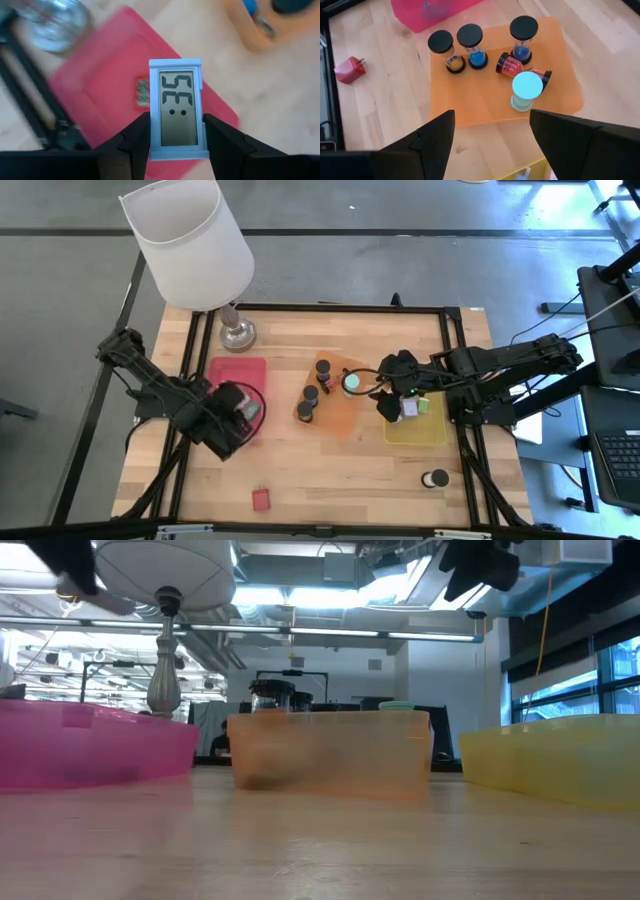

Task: Pick & Place Office items
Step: Put the white digital clock into the pink bin

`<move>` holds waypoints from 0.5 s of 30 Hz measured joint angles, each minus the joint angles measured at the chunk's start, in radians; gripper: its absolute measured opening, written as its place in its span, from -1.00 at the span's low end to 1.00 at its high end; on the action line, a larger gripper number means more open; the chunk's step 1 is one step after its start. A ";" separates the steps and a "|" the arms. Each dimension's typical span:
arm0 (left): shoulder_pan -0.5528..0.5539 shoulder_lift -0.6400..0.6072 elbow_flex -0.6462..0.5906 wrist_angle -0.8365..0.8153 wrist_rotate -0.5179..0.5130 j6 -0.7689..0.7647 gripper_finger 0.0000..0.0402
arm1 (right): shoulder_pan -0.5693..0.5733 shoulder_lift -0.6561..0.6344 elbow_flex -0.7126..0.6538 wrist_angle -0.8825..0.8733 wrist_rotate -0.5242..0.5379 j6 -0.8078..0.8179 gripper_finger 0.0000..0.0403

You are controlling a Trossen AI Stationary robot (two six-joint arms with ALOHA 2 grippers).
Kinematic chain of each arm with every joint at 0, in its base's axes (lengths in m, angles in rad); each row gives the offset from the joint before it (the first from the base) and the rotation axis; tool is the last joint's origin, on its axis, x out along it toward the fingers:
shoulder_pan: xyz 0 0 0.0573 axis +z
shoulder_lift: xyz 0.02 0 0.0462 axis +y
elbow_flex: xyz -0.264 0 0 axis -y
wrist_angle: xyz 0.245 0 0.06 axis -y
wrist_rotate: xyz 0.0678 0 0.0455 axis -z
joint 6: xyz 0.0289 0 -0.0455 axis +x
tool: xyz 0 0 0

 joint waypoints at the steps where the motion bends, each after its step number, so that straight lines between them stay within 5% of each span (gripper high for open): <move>1: -0.010 -0.011 -0.021 0.033 0.020 0.018 -0.22 | 0.000 0.000 0.000 0.000 0.000 0.011 0.30; 15: -0.030 -0.214 -0.555 0.414 0.136 -0.193 -0.21 | 0.000 0.000 0.000 0.000 -0.014 0.208 0.30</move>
